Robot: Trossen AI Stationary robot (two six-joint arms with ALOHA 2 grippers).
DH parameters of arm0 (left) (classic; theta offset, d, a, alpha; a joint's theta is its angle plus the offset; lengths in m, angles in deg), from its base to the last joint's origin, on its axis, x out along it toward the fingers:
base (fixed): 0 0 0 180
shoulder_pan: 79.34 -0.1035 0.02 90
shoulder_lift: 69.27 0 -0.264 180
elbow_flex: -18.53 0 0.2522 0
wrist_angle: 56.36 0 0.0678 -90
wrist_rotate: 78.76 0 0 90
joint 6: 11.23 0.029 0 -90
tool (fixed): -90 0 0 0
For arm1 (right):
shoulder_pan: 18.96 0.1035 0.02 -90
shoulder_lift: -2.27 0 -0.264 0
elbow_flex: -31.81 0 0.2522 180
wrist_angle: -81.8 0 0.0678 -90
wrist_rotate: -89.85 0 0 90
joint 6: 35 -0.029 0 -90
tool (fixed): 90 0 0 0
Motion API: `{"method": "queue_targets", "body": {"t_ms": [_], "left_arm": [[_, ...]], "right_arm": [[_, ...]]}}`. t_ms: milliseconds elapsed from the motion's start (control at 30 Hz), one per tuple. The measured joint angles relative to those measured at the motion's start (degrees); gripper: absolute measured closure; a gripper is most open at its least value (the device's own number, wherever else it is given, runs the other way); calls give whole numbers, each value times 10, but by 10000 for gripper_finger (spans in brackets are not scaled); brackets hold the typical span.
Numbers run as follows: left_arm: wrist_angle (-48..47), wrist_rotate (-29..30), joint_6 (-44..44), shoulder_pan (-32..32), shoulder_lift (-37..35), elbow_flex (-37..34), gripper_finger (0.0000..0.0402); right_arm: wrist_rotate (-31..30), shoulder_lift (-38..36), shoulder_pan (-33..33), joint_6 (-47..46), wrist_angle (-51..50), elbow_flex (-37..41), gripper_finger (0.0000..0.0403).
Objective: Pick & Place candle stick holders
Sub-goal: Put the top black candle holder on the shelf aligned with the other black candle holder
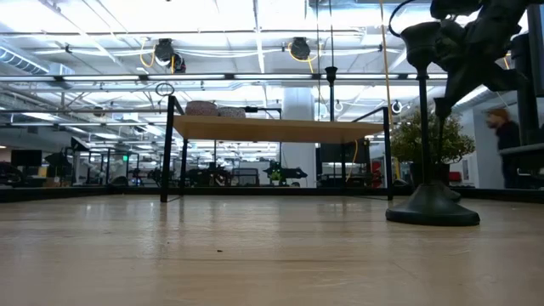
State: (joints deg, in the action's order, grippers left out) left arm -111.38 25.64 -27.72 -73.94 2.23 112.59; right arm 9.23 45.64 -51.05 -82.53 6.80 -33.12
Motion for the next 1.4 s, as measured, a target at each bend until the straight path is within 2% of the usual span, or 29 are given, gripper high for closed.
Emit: {"method": "queue_targets", "body": {"t_ms": [167, 367, 467, 733, 1000, 1167, 1400], "left_arm": [[13, -7, 39, 6, 32, -1, 160], [42, -27, 59, 5, 71, -1, 160], [43, -31, 78, 5, 77, -1, 160], [117, -29, 109, 2, 103, 1, 160], [202, -39, 114, -7, 145, 0, 160], [212, -66, 108, -12, 169, 9, 160], [174, -89, 110, -14, 223, 85, 160]], "right_arm": [[45, 1, 22, -14, 8, -11, 402], [44, 0, 43, -28, 17, -55, 402], [67, 0, 56, -40, 38, -81, 402], [119, 16, 116, -102, 163, -113, 402], [124, 80, 187, -125, 290, -113, 402], [149, 121, 206, -134, 365, -113, 402], [178, 167, 213, -144, 447, -113, 402]]}}
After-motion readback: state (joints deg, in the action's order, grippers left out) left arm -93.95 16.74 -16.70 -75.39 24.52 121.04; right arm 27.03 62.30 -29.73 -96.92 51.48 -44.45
